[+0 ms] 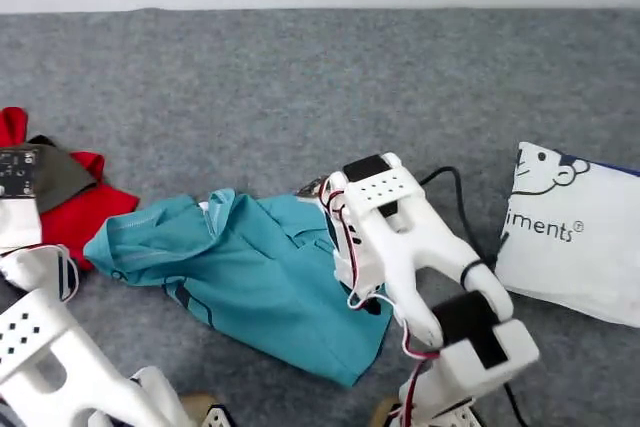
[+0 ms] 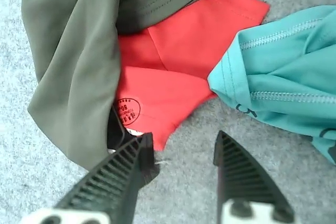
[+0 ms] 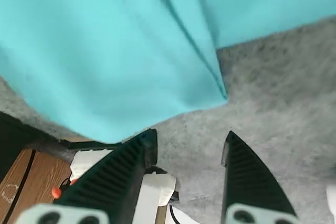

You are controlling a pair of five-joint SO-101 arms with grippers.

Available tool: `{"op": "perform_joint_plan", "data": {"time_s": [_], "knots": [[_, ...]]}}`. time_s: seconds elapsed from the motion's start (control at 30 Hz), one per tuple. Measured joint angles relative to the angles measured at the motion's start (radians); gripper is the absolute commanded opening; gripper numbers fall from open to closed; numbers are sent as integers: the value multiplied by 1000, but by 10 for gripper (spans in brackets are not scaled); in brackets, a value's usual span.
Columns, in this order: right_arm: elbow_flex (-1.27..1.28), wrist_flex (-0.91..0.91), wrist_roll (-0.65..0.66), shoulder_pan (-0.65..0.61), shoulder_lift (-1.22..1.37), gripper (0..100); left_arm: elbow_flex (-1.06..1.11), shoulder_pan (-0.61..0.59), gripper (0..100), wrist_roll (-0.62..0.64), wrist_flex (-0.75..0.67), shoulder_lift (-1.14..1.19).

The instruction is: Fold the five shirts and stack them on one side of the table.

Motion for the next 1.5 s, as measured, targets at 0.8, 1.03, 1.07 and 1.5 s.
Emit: {"op": "perform_joint_plan", "data": {"time_s": [0.8, 1.03, 1.07, 1.5], "knots": [[-2, -121, 5, 6, 141, 10, 0, 35, 191, 0, -46, 0], [-2, -3, 57, 86, -192, 10, 0, 195, 191, 94, -48, 0], [-5, 18, 63, 109, -250, 10, 0, 222, 191, 107, -48, 0], [-339, 127, 265, 436, -738, 9, 0, 589, 194, 281, -48, 0]]}}
